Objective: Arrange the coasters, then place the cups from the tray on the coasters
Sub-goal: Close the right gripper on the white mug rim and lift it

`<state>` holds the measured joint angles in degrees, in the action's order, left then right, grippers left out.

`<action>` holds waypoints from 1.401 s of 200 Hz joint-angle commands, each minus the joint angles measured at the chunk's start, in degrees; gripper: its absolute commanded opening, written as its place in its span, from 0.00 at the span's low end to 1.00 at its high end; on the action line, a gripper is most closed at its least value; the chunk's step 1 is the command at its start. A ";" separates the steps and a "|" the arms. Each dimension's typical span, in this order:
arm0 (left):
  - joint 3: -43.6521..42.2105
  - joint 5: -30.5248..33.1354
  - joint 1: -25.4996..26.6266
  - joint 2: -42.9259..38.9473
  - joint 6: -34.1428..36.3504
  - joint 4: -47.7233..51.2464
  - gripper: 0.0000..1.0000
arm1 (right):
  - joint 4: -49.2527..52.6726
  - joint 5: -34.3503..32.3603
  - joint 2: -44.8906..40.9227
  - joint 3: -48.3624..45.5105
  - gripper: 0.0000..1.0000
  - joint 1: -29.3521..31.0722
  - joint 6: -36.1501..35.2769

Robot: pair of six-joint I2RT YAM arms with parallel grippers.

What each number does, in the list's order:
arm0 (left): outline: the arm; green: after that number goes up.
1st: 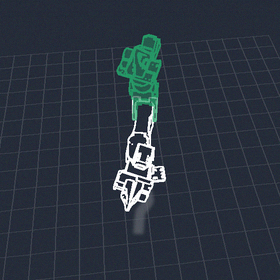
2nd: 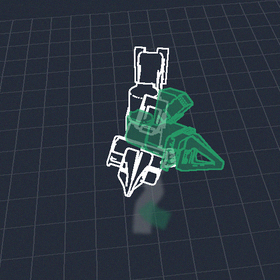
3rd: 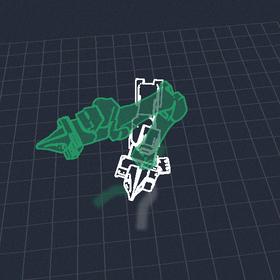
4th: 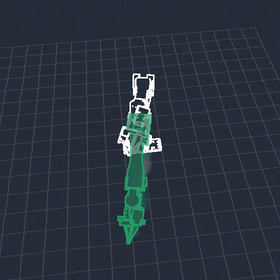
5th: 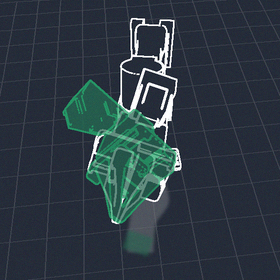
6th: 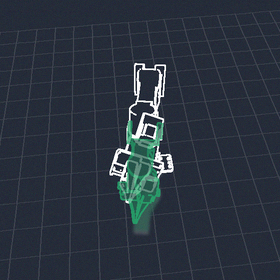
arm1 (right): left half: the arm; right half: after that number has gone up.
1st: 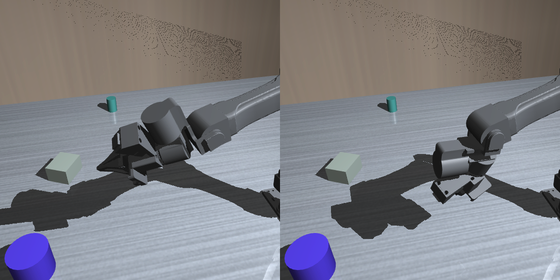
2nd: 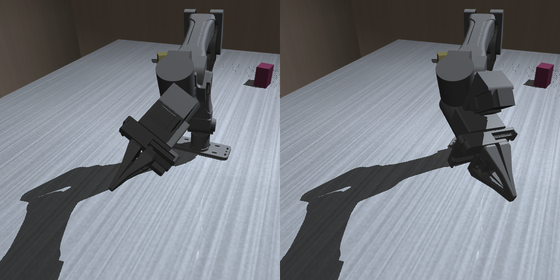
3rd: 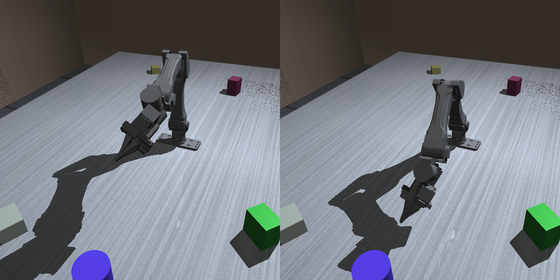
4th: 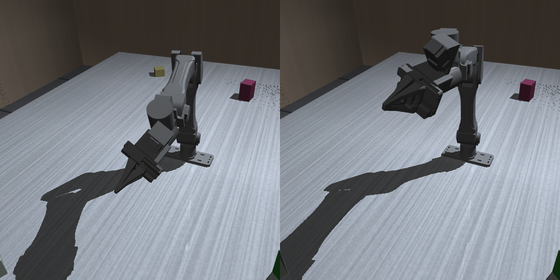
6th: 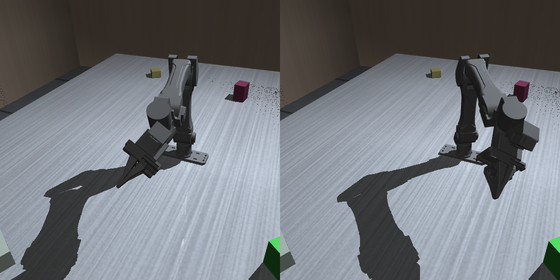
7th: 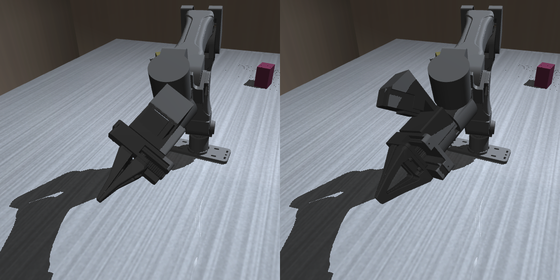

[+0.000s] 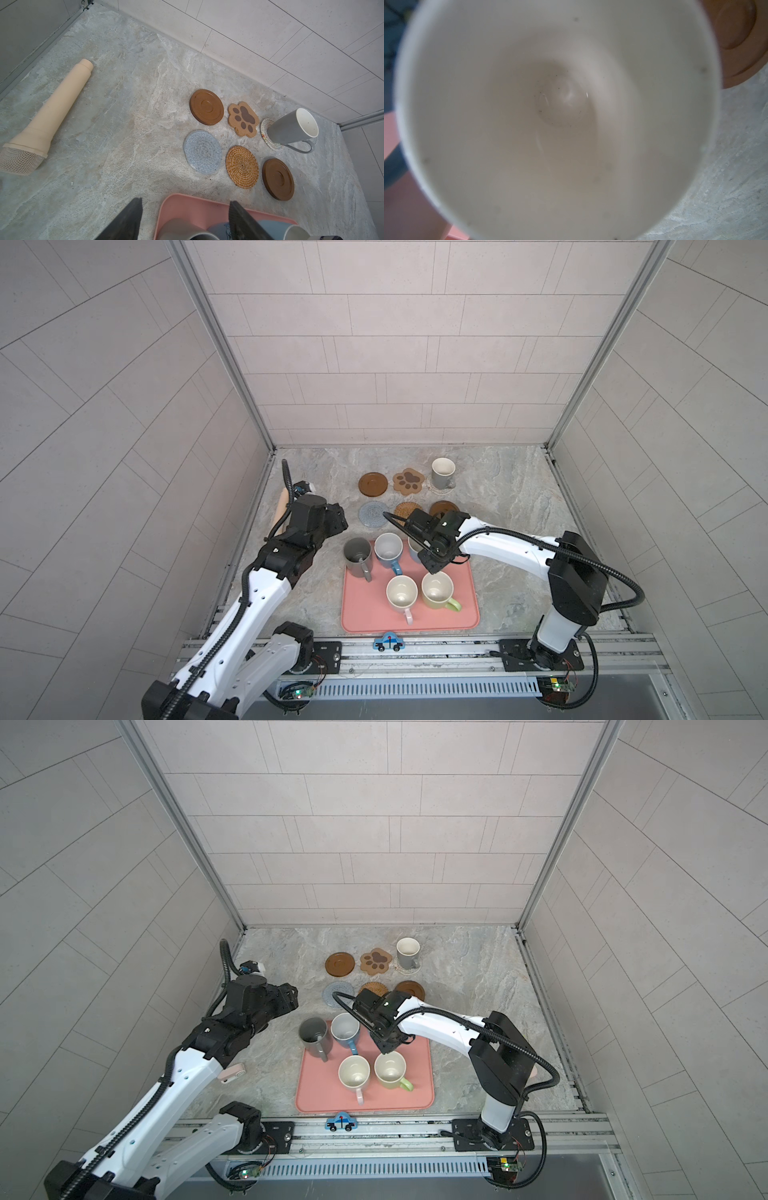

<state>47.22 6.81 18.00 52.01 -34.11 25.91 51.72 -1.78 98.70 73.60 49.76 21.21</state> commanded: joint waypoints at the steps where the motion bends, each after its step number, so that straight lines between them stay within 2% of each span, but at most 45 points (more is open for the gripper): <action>1: -0.07 1.45 -0.37 -1.15 -0.70 0.63 0.73 | 0.16 -1.29 0.47 0.64 0.17 -0.10 0.41; 280: -0.64 1.89 -0.36 -2.26 -0.87 1.07 0.73 | 0.37 -1.34 -1.56 7.14 0.12 -3.15 -0.43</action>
<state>47.22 7.57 18.00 50.76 -34.30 26.48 53.39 -1.78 98.70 78.48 47.11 20.97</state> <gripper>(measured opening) 0.726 0.167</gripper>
